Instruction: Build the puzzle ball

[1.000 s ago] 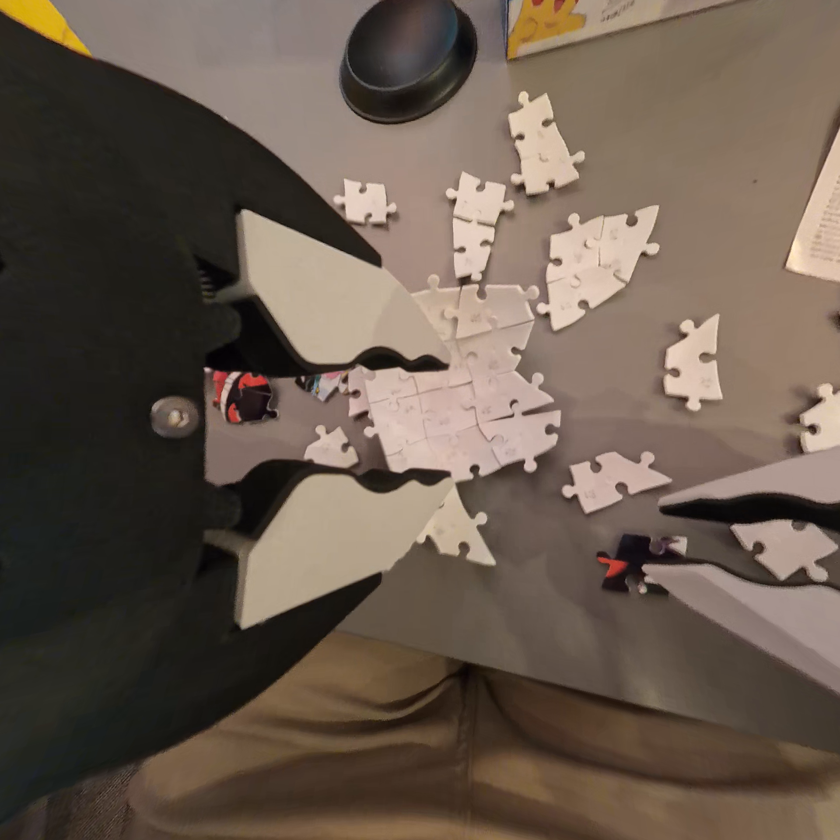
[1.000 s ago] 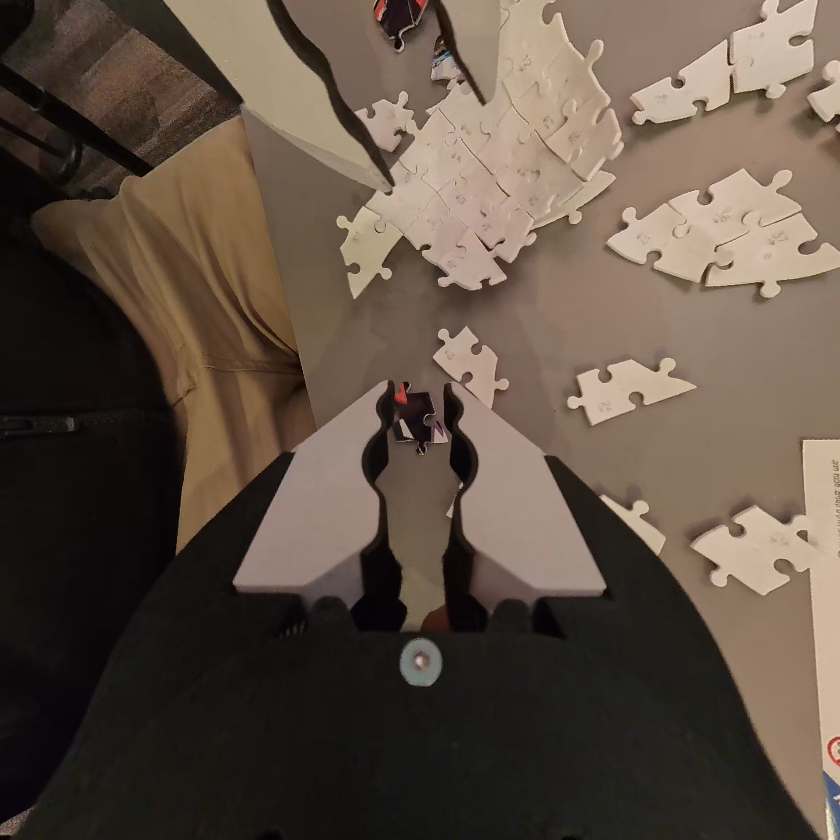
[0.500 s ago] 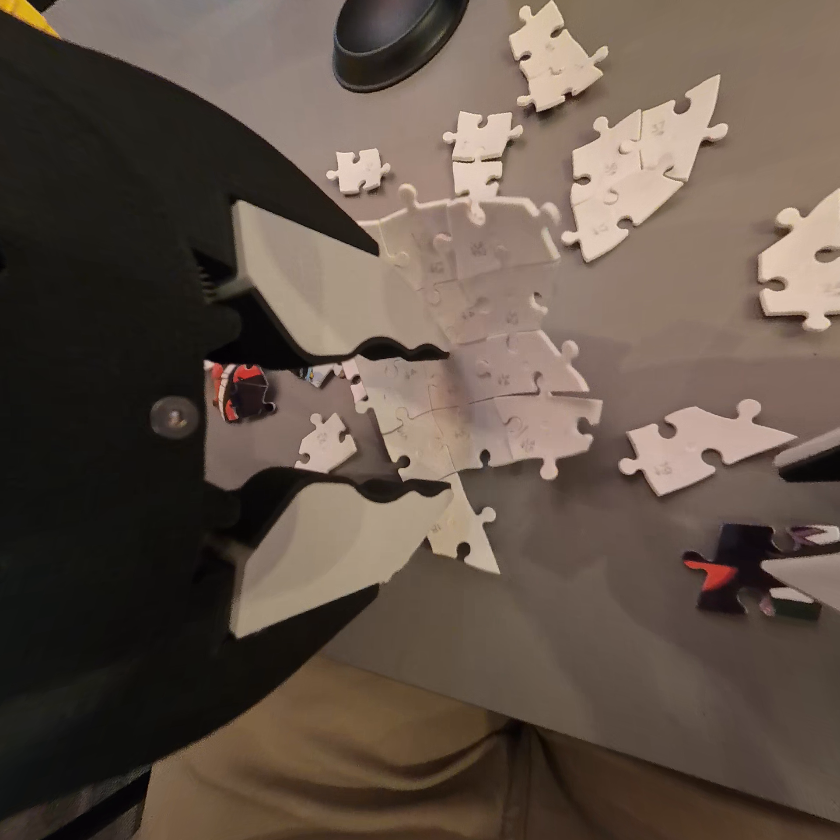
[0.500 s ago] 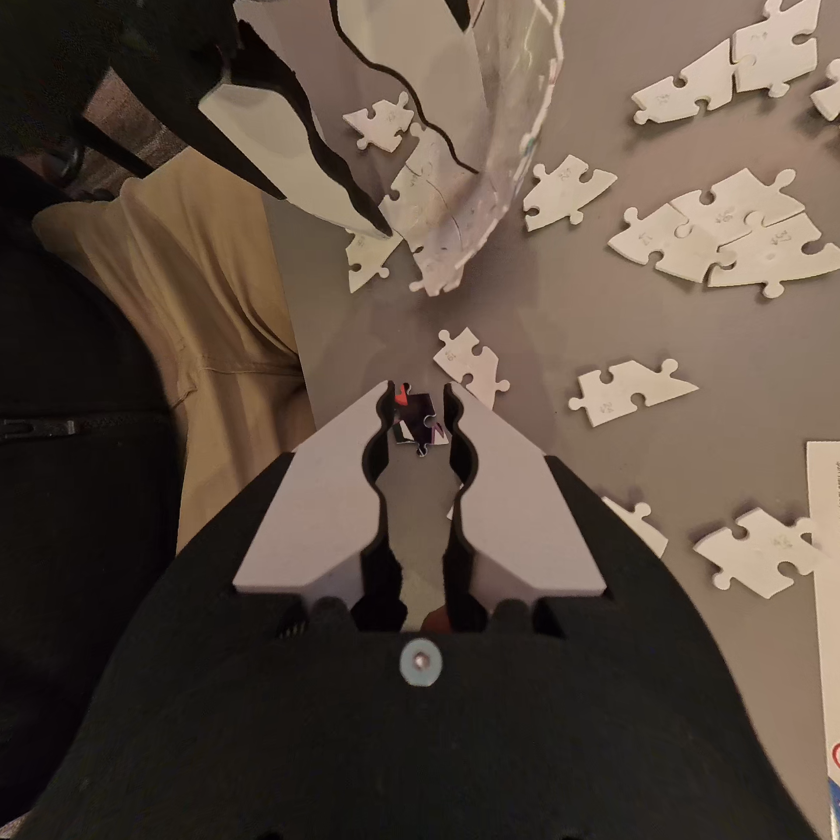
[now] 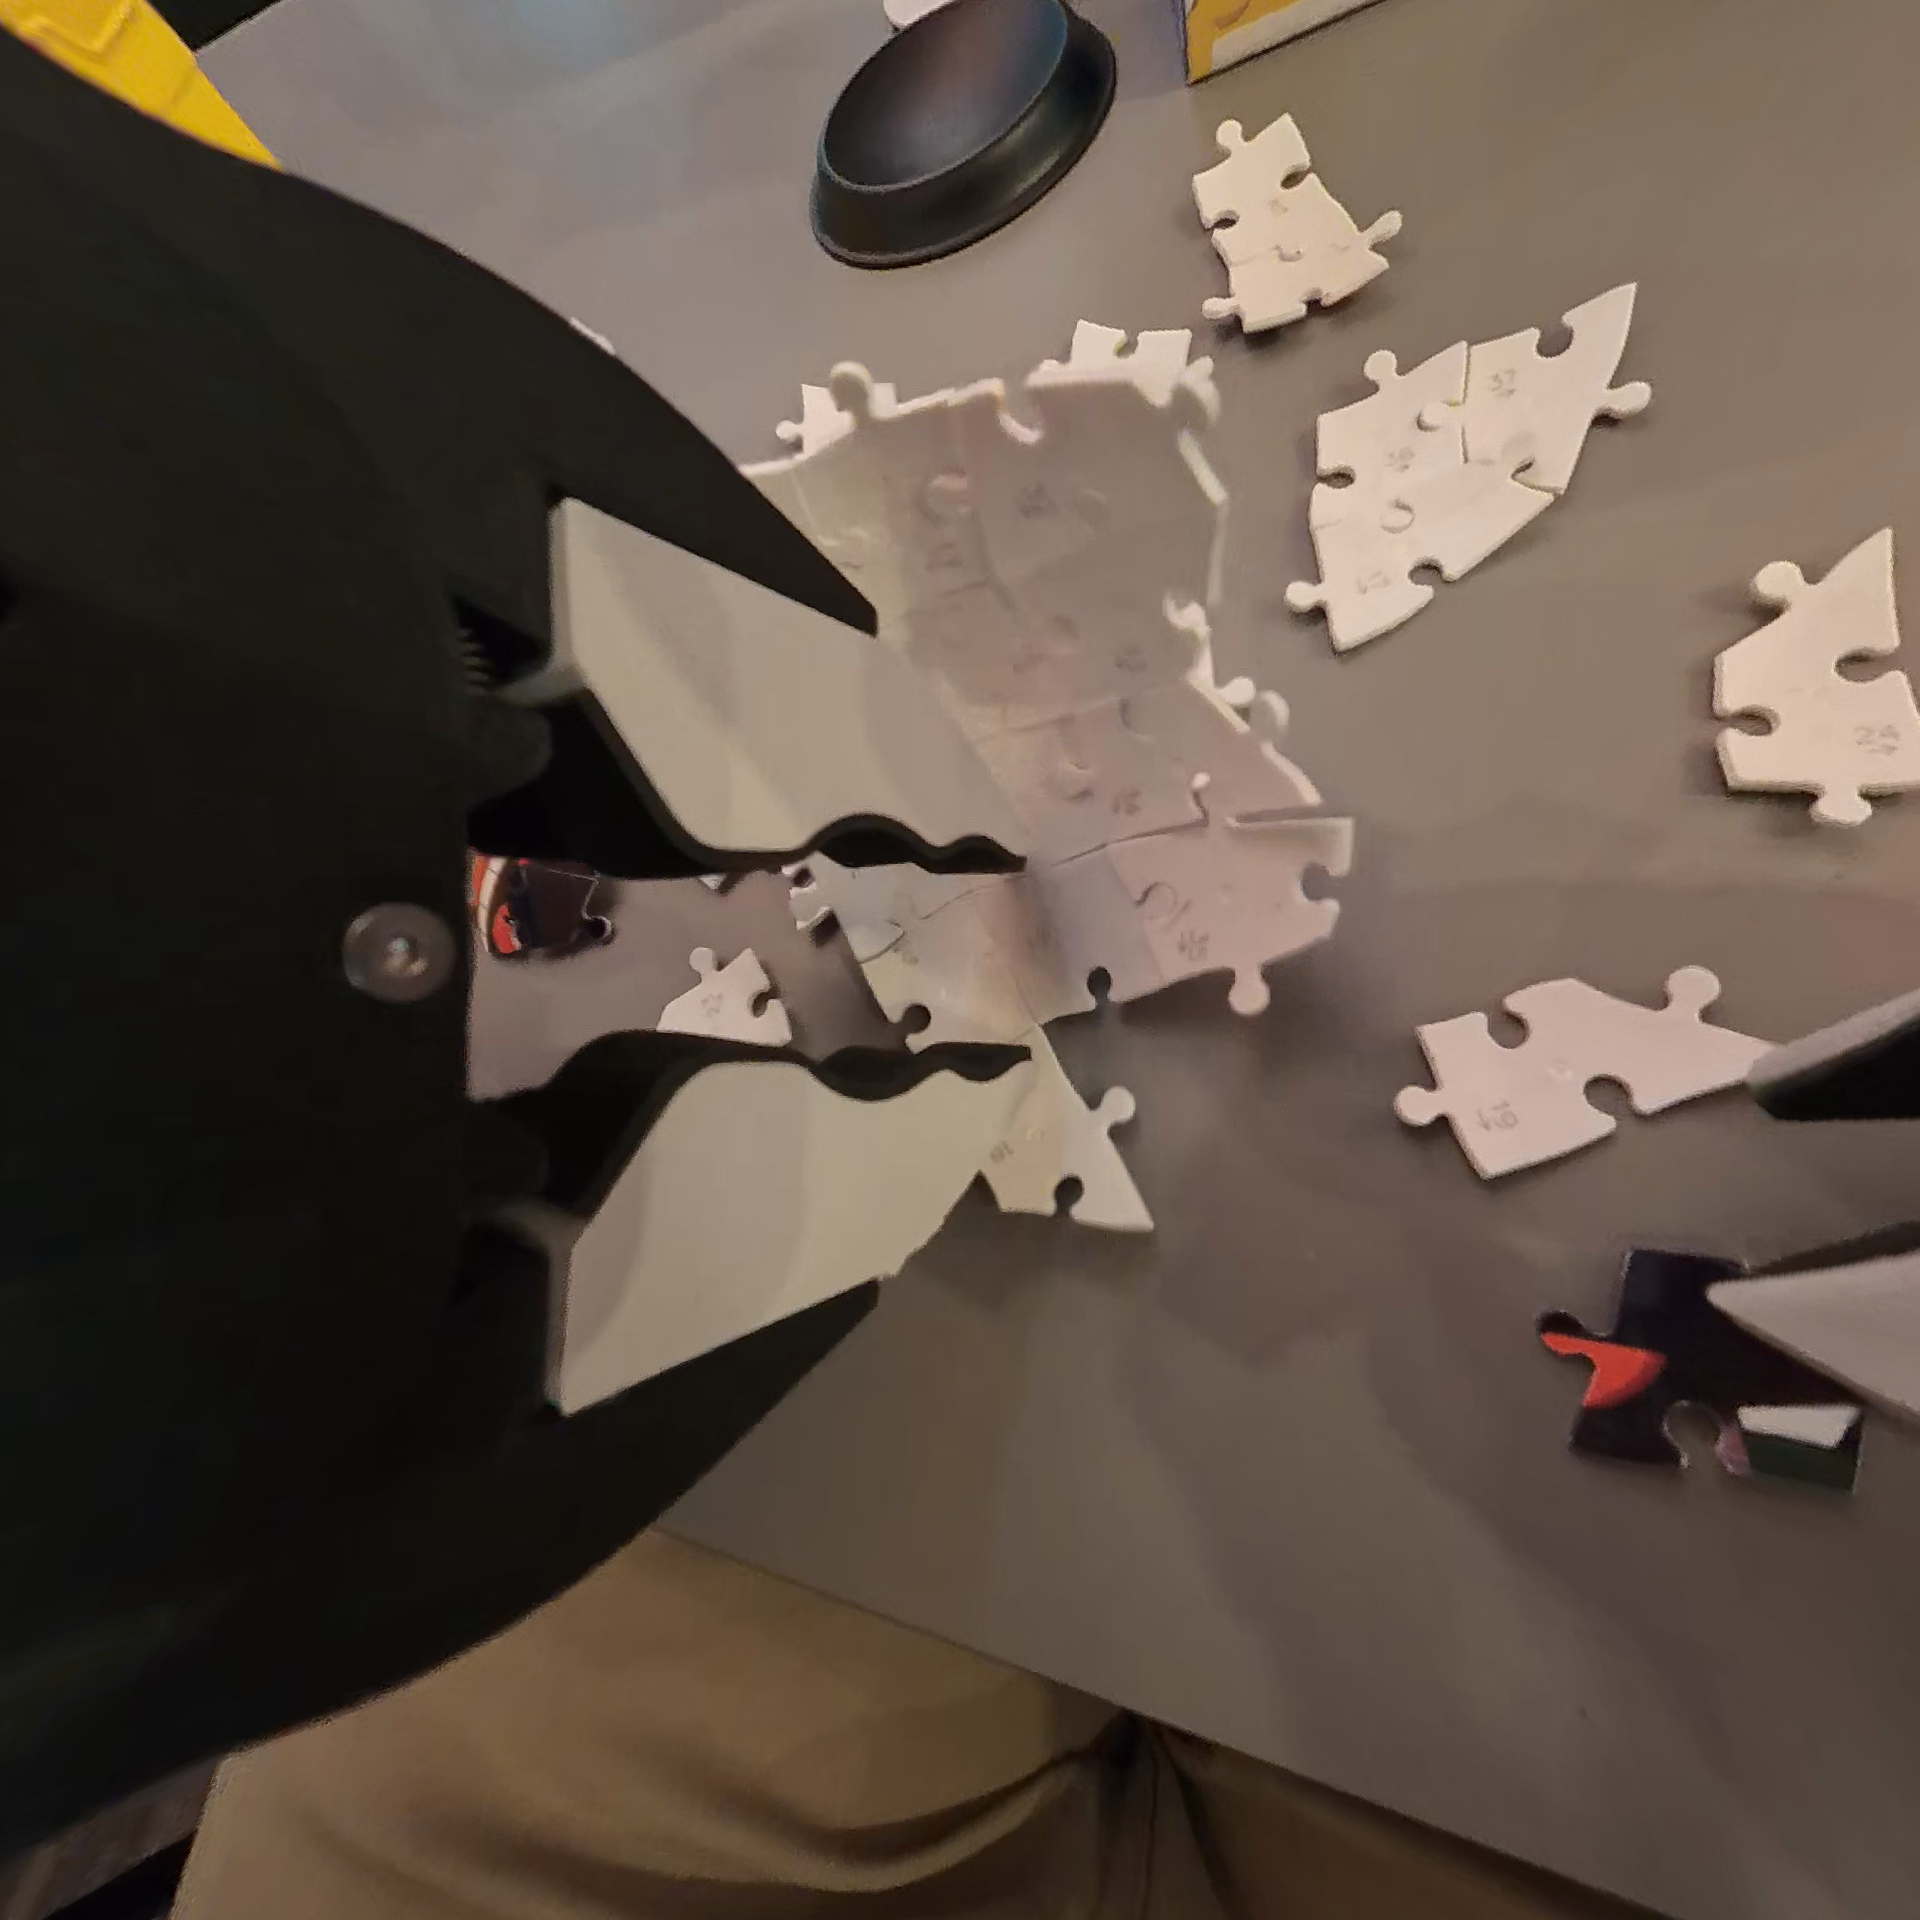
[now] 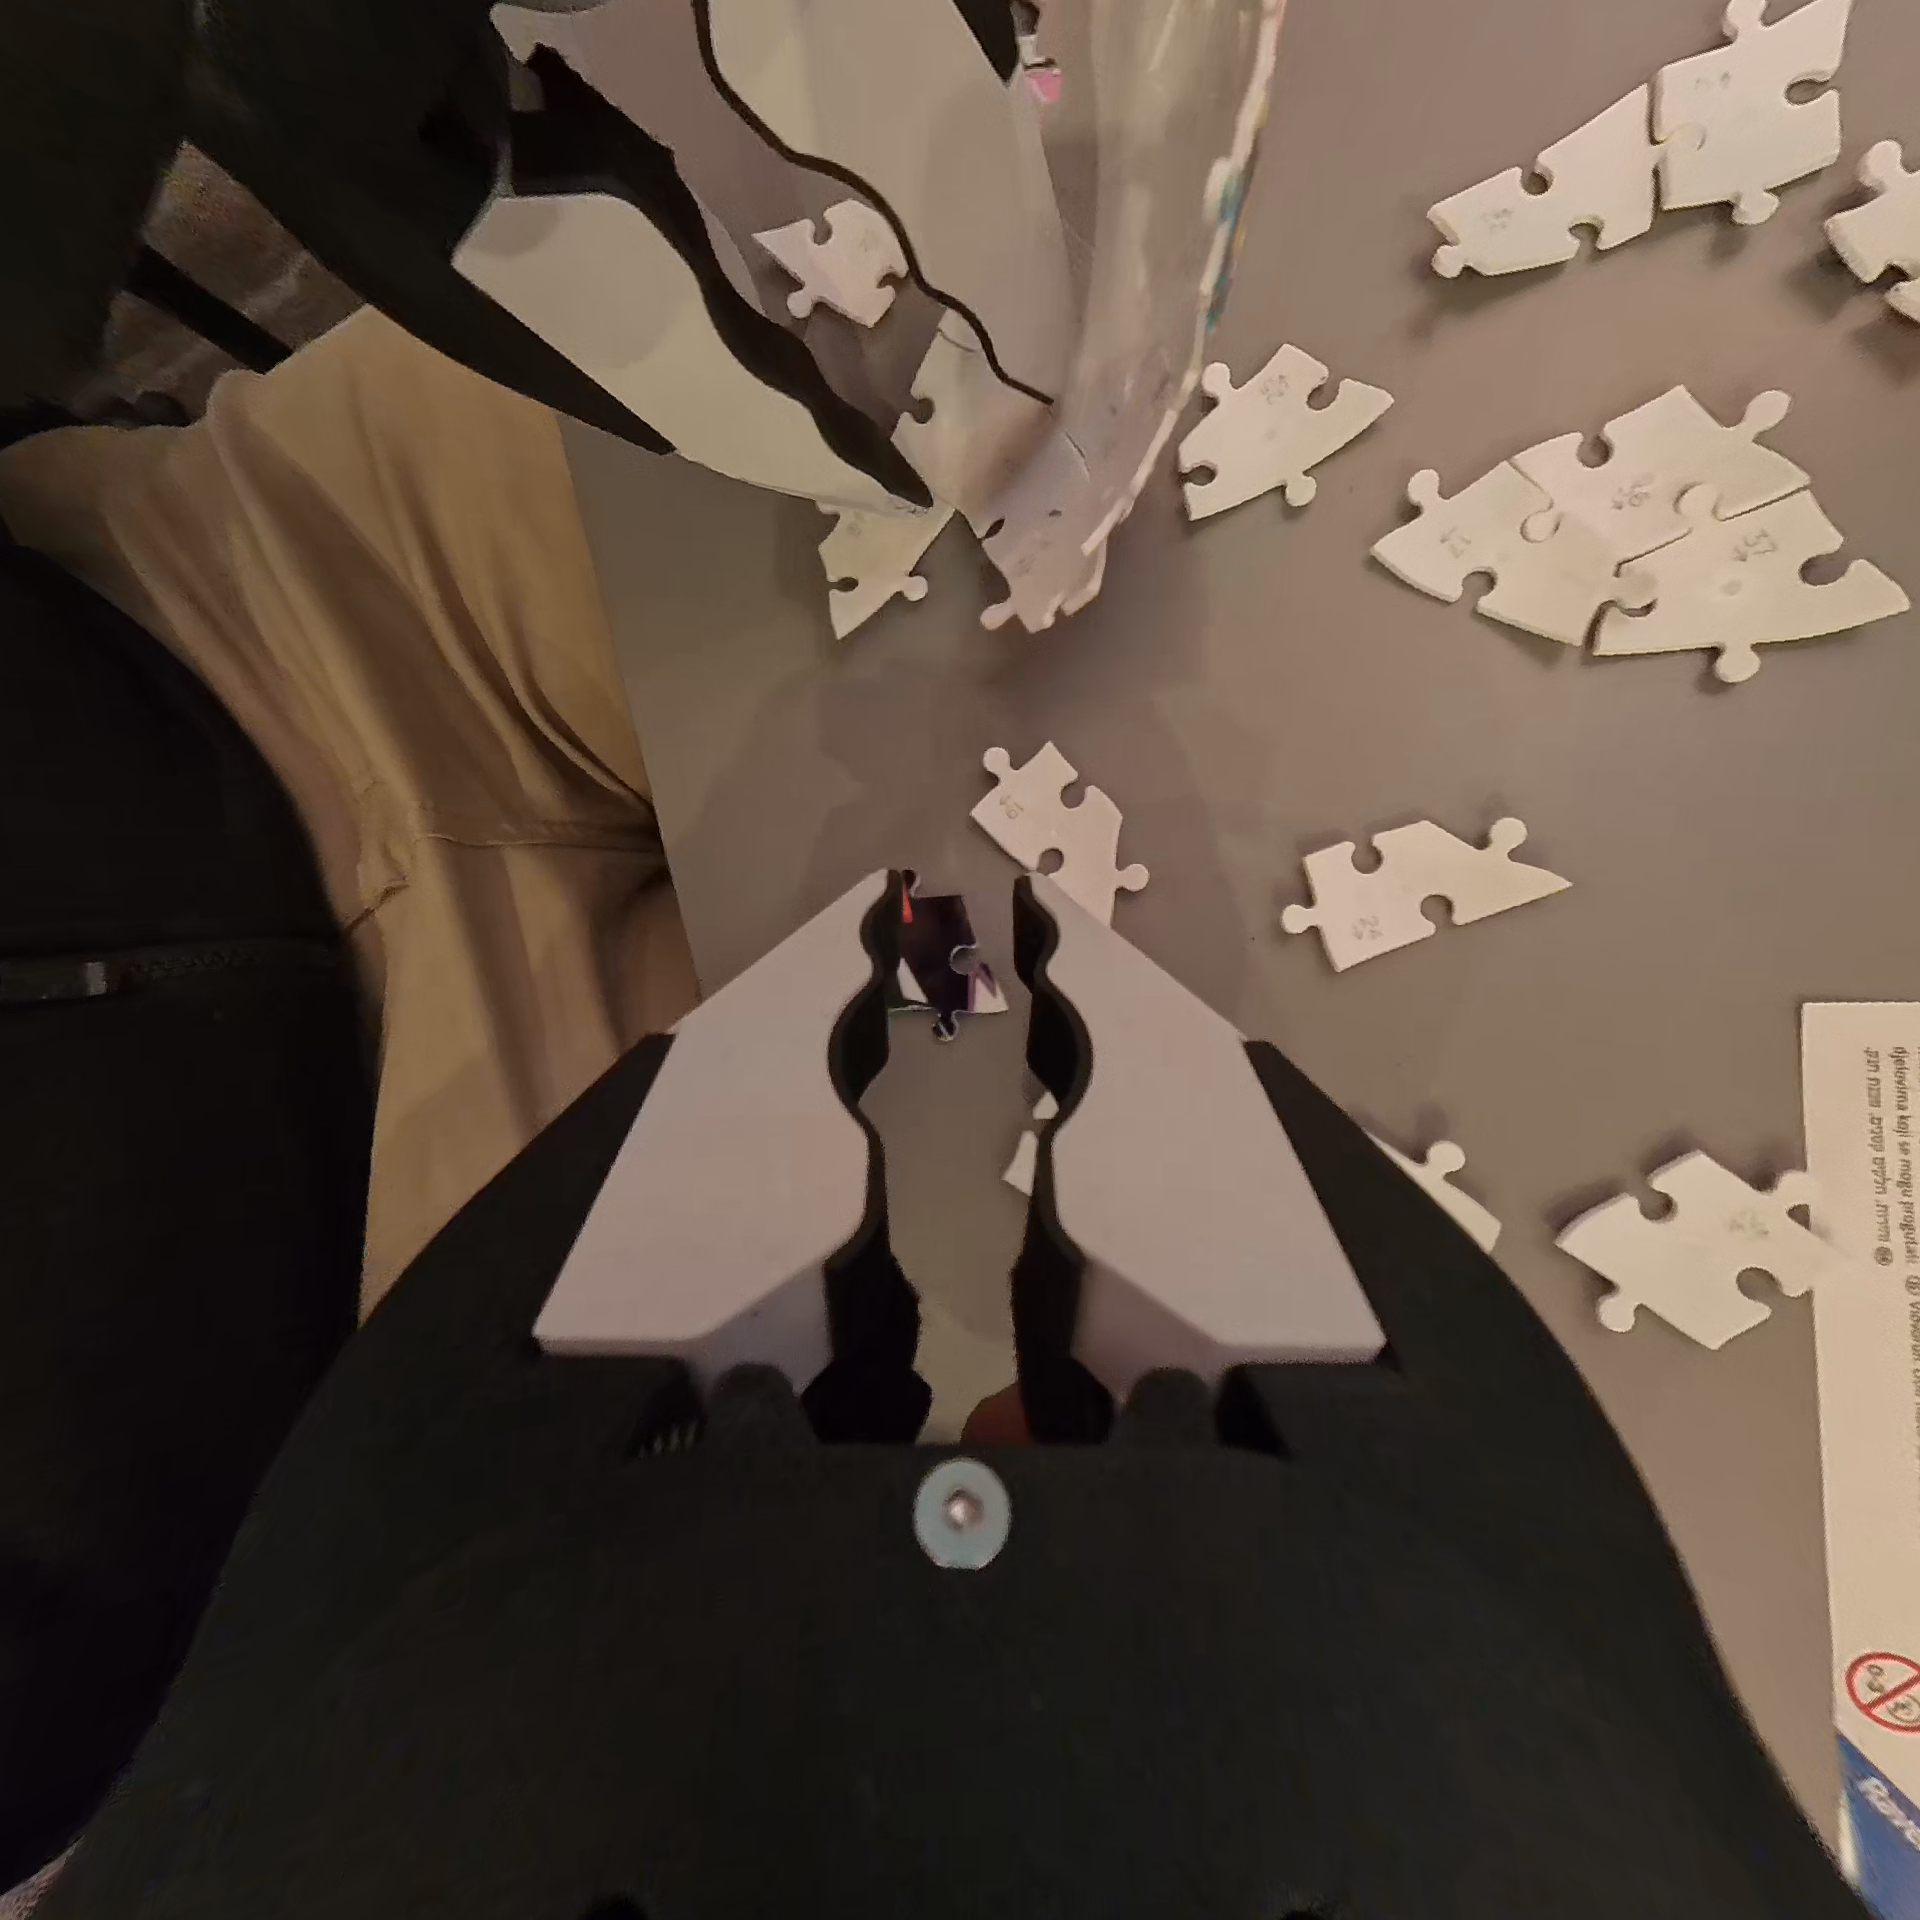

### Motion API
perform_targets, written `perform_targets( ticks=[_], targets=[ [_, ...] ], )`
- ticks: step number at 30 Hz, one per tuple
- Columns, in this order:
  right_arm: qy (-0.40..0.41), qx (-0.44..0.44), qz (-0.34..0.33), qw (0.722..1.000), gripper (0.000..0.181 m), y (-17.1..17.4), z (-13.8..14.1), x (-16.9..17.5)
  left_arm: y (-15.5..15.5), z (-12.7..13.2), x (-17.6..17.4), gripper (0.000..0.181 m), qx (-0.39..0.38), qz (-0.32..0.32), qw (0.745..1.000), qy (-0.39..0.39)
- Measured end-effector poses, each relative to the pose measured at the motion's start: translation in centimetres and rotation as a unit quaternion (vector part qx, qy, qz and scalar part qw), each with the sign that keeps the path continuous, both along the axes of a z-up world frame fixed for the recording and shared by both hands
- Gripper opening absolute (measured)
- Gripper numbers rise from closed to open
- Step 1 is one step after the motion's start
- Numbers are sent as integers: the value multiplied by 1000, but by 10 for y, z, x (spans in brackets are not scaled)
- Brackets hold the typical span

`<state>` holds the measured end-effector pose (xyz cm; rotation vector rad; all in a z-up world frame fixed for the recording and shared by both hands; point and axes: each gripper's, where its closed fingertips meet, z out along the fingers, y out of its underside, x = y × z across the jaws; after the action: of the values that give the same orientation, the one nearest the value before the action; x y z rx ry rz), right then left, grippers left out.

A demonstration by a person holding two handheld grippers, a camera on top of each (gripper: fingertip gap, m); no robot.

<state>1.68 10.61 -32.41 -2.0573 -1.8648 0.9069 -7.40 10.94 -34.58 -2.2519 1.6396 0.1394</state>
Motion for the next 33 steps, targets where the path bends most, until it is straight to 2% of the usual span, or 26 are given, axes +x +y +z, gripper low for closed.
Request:
perform_targets(
  ticks=[6, 11, 24, 33],
  targets=[
    [-26, 68, -10, 997, 19, 17, -10, 2, 10, 0, 10, 26, 9, 51, 998, -34],
    [-52, 79, 8, 995, 19, 11, -22, 3, 18, 0, 17, 26, 19, 85, 995, -45],
    [-44, 57, 23, 997, 13, 0, -22, 0, 34, 0, 20, 26, 41, 133, 988, -68],
    [-33, 23, 32, 999, 8, -6, -22, 3, 37, -1, 22, 27, 47, 135, 987, -70]
  ],
)
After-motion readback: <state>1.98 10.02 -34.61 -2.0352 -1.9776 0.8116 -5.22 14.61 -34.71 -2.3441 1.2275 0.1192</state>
